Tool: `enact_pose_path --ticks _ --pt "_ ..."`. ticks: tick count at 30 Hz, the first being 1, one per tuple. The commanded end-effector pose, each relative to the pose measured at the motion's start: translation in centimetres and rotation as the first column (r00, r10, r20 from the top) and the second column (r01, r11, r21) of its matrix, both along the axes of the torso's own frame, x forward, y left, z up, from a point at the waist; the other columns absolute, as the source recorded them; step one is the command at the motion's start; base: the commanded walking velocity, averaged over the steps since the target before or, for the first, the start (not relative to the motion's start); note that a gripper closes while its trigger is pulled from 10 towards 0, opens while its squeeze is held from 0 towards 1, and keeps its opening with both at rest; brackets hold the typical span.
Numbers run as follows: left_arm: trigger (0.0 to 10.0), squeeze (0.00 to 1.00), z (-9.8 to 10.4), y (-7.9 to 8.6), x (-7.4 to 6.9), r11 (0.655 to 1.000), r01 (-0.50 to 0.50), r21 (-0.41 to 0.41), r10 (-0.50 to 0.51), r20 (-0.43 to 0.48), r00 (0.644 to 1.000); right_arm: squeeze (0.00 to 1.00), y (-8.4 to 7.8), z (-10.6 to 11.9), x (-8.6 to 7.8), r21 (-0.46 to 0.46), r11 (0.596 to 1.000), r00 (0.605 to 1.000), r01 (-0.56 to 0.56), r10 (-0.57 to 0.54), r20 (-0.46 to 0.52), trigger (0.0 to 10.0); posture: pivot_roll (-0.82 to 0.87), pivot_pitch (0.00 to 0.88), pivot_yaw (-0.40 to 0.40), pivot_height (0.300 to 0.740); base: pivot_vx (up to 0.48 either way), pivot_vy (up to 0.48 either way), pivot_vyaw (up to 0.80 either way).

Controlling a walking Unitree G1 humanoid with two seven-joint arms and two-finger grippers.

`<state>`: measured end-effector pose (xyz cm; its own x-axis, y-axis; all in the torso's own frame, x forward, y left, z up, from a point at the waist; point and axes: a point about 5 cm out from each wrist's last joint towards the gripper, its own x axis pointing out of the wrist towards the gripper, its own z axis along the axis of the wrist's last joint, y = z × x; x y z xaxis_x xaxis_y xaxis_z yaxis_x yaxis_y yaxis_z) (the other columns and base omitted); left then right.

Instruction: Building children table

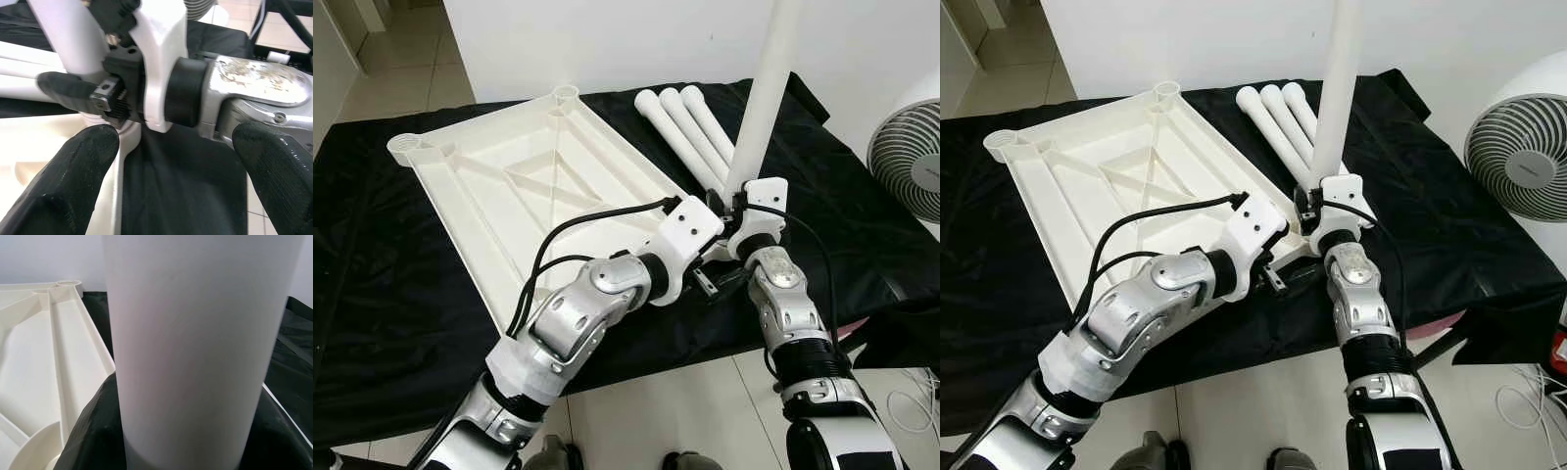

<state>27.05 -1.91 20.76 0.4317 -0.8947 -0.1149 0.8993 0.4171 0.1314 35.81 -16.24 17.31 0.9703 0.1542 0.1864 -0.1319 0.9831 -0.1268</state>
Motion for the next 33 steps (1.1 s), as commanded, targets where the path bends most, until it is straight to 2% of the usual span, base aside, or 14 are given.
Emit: enact_pose_path --ticks 1,19,33 --pt "10.0 0.00 -0.1 0.2 0.4 0.996 -0.084 0.009 0.084 0.009 0.996 0.00 0.2 -0.5 0.0 -0.016 1.000 1.000 -0.014 0.014 -0.017 10.0 -0.09 0.110 0.040 0.740 0.000 0.000 0.00" --pt "10.0 0.00 0.2 -0.5 0.2 0.998 -0.060 -0.003 0.060 0.014 0.998 0.00 -0.6 -2.5 -1.3 -0.086 0.993 0.996 -0.081 0.077 -0.047 10.0 -0.10 0.106 0.043 0.740 0.000 0.000 0.00" --pt "10.0 0.00 0.3 -0.5 0.0 0.999 -0.049 -0.002 0.049 0.011 0.999 0.00 -0.1 -4.5 -2.3 -0.086 0.980 0.978 -0.179 0.167 -0.126 10.0 -0.10 0.096 0.049 0.740 0.000 0.000 0.00"
